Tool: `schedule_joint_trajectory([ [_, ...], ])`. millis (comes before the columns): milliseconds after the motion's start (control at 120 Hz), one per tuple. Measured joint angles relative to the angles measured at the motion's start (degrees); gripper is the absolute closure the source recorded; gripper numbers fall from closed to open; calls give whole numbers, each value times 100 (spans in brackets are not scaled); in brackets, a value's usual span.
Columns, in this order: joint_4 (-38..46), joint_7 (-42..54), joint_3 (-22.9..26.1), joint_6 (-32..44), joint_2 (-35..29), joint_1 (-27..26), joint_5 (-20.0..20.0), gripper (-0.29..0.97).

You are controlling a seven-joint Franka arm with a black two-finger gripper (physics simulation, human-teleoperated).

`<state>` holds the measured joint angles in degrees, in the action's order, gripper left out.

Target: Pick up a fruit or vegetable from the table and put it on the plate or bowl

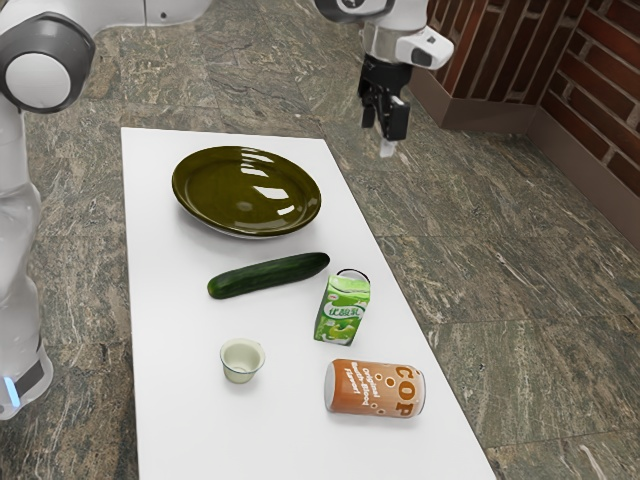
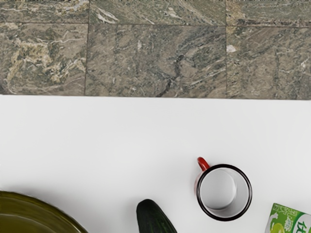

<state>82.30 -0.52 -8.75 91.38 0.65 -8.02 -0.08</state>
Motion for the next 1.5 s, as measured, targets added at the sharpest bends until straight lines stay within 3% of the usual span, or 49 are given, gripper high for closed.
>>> schedule_joint_trajectory([
  [192, -54, -25, 9, 26, 6, 120, 6, 0],
  [367, -629, -112, 10, -62, 523, 315, 18, 0],
  [592, -591, -249, -265, -36, 548, 380, 15, 0],
  [700, 1499, -304, -397, 969, -605, 171, 6, 0],
  [783, 2577, -382, -321, 1748, -1216, 284, 2, 0],
  [808, 2871, -407, -171, 1969, -1386, 459, -1, 0],
  [892, 4004, -478, 1528, 2624, -2394, 2477, -156, 0],
  [1050, 4921, -594, 3215, 3337, -3510, 4012, -852, 0],
  [1133, 5308, -646, 3702, 3548, -4013, 4244, -1270, 0],
  [1283, 6209, -725, 3984, 3751, -4959, 4259, -1820, 0],
  [1500, 6900, -815, 4302, 3867, -5434, 4007, -2432, 0],
])
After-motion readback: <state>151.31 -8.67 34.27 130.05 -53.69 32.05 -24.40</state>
